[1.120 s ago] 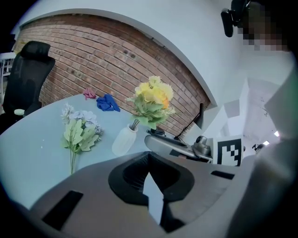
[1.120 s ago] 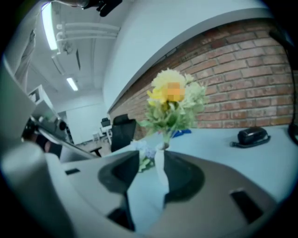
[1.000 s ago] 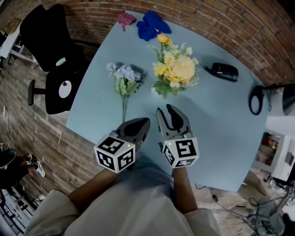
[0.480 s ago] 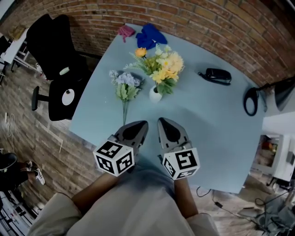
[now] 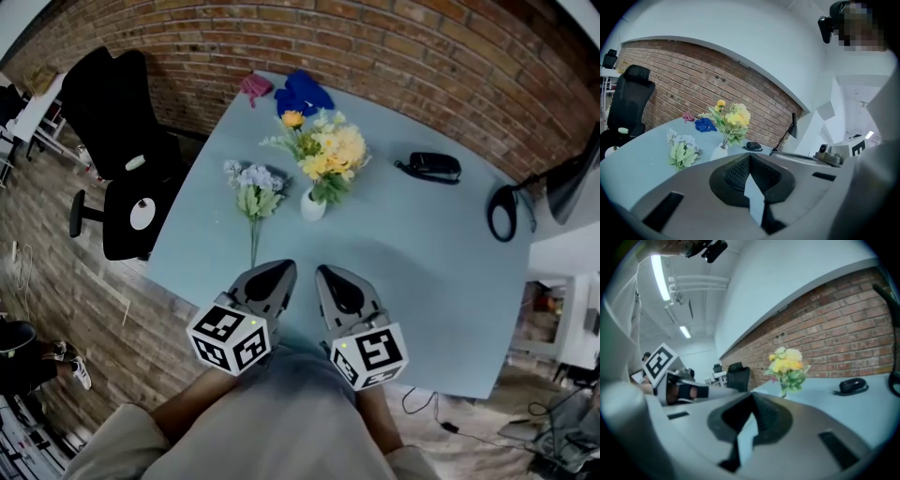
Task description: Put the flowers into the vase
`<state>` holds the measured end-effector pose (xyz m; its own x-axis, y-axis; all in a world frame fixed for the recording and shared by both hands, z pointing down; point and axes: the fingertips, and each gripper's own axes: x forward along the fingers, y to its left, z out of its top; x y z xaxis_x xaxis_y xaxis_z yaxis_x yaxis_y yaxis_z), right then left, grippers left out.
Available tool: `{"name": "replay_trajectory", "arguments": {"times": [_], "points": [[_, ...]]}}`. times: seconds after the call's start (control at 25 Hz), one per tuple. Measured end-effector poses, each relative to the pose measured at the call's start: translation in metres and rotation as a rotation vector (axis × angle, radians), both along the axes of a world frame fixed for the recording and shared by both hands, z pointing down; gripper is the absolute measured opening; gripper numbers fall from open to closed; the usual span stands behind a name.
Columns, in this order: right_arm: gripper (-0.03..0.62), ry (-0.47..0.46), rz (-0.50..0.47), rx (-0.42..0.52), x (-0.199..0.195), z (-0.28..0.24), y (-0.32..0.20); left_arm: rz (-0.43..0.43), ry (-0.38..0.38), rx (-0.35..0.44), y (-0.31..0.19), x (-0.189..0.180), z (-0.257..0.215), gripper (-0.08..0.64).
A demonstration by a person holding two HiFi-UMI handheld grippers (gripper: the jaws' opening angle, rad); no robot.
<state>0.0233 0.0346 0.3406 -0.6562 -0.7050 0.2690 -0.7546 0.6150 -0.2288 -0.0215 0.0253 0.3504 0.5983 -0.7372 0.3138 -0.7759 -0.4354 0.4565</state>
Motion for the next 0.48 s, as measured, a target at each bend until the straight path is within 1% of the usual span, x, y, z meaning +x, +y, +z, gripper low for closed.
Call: {"name": "replay_trajectory", "arguments": {"times": [0.28,0.48], "points": [[0.023,-0.012,-0.004,0.007,0.0044,-0.0062,0.0055,-0.014,-0.017,0.017,0.0050,-0.0001,-0.0076,0.020],[0.023,-0.018,-0.011,0.012,0.0002,-0.0092,0.0054,-0.001,0.006,-0.002,0.0079,0.0008,-0.0049,0.020]]}}
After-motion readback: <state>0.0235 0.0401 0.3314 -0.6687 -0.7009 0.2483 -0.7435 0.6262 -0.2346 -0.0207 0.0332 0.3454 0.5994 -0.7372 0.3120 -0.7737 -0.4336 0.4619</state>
